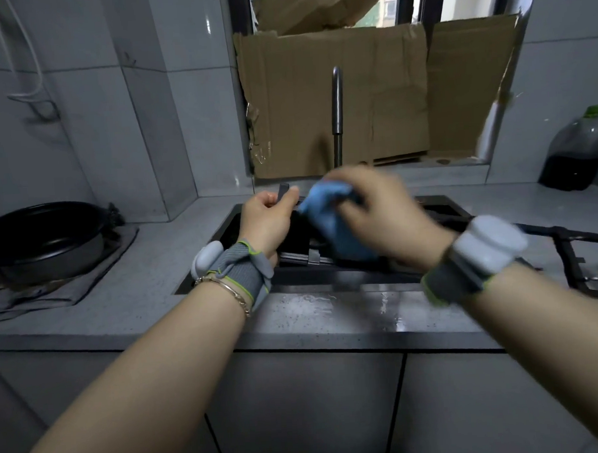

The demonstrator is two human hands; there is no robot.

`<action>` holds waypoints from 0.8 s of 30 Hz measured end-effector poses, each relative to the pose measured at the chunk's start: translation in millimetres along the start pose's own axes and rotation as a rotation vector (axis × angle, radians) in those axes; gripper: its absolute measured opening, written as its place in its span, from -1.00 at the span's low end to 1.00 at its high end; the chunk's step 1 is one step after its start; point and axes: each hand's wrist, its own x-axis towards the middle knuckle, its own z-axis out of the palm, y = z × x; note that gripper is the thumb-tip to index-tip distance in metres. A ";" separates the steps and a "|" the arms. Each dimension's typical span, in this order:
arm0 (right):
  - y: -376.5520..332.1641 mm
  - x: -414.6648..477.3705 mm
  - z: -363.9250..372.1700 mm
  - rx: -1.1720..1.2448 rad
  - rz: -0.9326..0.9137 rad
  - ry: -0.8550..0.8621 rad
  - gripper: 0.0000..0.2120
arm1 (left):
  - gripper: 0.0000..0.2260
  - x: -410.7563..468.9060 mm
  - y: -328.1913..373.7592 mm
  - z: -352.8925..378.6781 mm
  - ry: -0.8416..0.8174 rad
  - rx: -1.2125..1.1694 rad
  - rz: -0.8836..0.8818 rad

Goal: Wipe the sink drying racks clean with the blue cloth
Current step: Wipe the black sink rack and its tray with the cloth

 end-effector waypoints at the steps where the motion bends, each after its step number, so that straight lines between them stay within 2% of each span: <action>1: -10.5 -10.5 15.0 -0.053 -0.073 -0.156 -0.76 | -0.71 -1.5 1.3 2.5 -0.003 -0.013 0.002; 2: -18.4 -22.4 32.4 -0.173 -0.157 -0.249 -0.80 | -0.70 -3.3 2.5 2.7 -0.003 -0.013 0.004; 3: -21.8 -34.5 43.6 -0.302 -0.234 -0.249 -0.78 | -0.69 -4.2 2.8 3.8 -0.007 -0.011 0.007; 4: -22.0 -44.7 51.0 -0.335 -0.278 -0.213 -0.71 | -0.68 -6.3 2.5 2.8 -0.014 -0.004 0.009; 5: -21.8 -51.3 52.5 -0.244 -0.261 -0.180 -0.67 | -0.68 -8.7 1.2 1.3 -0.017 0.002 0.013; 7: -18.6 -55.1 46.8 0.041 -0.137 -0.088 -0.71 | -0.72 -12.0 -2.8 -3.3 -0.006 -0.006 0.025; 11: -11.3 -51.0 18.6 0.333 0.168 0.201 -0.76 | -0.83 -13.4 -0.3 -7.7 -0.009 -0.002 0.082; 15: 24.2 -26.2 -39.2 0.418 0.407 0.534 -0.74 | -0.78 -14.7 5.0 -10.7 -0.057 0.095 0.225; 17: 45.9 -16.9 -64.8 0.344 0.516 0.599 -0.74 | -0.75 -14.7 3.8 -13.2 -0.059 0.161 0.293; 19: 59.6 -16.2 -76.9 0.283 0.598 0.436 -0.73 | -0.74 -13.3 0.5 -15.1 -0.033 0.241 0.367; 21: 58.3 -21.5 -76.2 0.247 0.633 0.100 -0.75 | -0.79 -9.6 -5.6 -14.9 0.008 0.321 0.462; 23: 56.0 -29.6 -67.9 0.098 0.566 -0.181 -0.86 | -0.81 -6.6 -11.3 -13.8 0.062 0.379 0.488; 24: 56.6 -34.0 -62.2 0.023 0.519 -0.246 -0.88 | -0.79 -6.2 -14.2 -13.5 0.083 0.394 0.475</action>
